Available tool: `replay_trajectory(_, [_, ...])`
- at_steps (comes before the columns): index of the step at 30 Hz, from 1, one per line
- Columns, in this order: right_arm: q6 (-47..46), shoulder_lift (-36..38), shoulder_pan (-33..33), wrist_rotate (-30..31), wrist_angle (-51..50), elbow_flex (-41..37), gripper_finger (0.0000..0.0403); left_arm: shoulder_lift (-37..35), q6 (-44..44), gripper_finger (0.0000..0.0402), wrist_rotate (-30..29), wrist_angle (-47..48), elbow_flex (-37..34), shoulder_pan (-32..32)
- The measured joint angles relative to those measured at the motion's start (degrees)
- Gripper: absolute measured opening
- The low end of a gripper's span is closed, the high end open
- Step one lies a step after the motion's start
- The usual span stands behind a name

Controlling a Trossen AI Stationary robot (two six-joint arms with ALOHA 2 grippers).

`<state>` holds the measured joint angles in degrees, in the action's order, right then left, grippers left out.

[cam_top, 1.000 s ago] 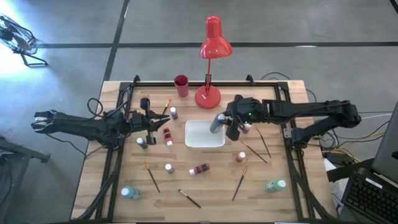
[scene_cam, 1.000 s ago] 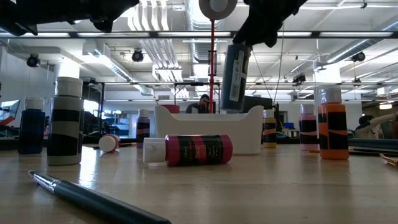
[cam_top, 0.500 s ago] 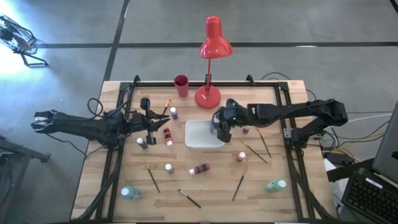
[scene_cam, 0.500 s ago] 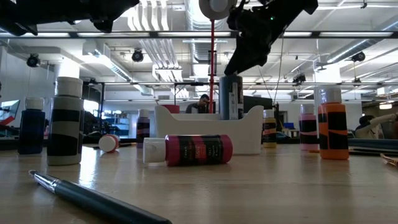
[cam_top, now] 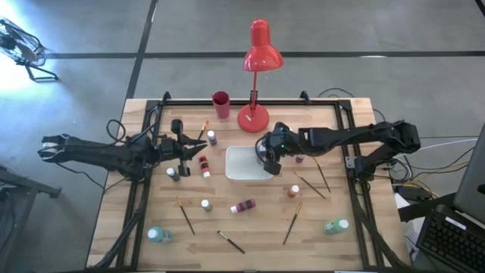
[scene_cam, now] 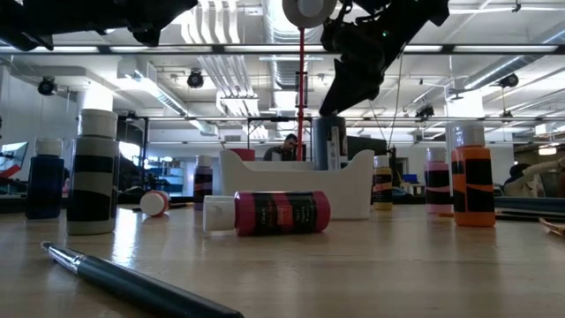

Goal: Pick & Place Paint Supplies
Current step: Put the blue paint bottle into the white bin

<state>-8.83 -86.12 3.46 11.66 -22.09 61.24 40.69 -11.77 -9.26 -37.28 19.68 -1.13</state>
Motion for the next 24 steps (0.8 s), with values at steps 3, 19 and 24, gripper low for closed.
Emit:
replay_trajectory(3, [-0.06,0.0,-0.02,0.2,0.56,-0.53,0.0114,0.0,0.02,0.0051,0.0,-0.02,0.0,0.0])
replay_trajectory(19, [-0.5,0.46,-0.02,4.25,1.95,-2.33,0.0215,0.01,0.01,0.0051,0.0,-0.07,0.0,-0.02])
replay_trajectory(24, [0.05,2.01,-0.09,5.1,1.22,-2.54,0.024,0.02,0.0,0.0051,0.0,-0.09,0.0,-0.02])
